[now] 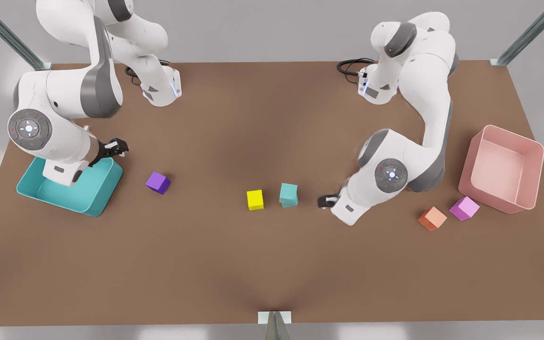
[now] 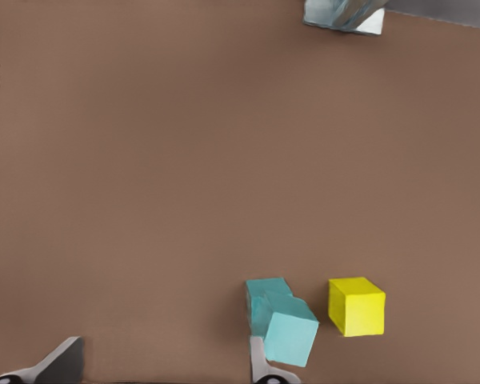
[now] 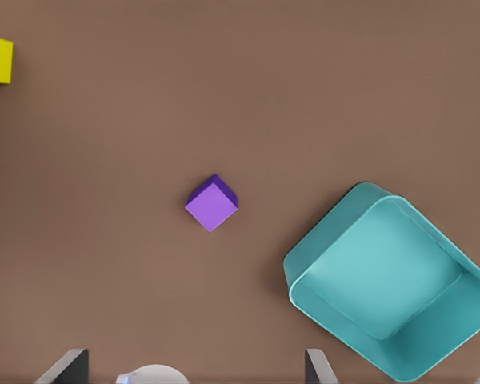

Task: Stack the two blue cubes on top of each other

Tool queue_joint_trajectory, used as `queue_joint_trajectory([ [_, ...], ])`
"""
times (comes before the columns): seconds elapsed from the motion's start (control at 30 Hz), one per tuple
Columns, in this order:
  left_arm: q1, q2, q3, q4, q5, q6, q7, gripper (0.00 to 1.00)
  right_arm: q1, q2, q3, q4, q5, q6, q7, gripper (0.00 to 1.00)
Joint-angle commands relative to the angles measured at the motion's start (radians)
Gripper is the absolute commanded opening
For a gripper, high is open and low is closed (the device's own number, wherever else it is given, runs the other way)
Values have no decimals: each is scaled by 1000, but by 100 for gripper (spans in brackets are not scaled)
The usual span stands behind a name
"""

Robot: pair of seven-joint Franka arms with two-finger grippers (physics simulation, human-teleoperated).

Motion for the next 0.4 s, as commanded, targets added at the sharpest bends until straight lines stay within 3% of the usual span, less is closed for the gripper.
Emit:
queue_joint_trajectory([
  [0.0,107,-13,-1,13,37,-277,236,100,0,-1,0,1,1,-1,-11,100],
  [0.07,158,-22,-2,9,97,-280,382,100,0,0,0,-7,-1,-5,-37,100],
  [0.1,153,-114,19,-112,117,-249,500,100,-5,-1,-3,-7,2,-13,-93,100],
  [0.13,10,-408,276,-527,73,22,604,100,-3,-1,-5,-7,-5,-13,-98,100],
  [0.17,-51,-430,392,-548,-60,-11,601,100,-2,-1,-5,-7,-5,-13,-98,100],
  [0.2,-51,-518,394,-545,-49,-75,600,100,-3,-1,-5,-7,-5,-13,-98,100],
  [0.37,-54,-507,392,-533,-23,-168,601,100,-3,0,-5,-7,-7,-13,-103,100],
])
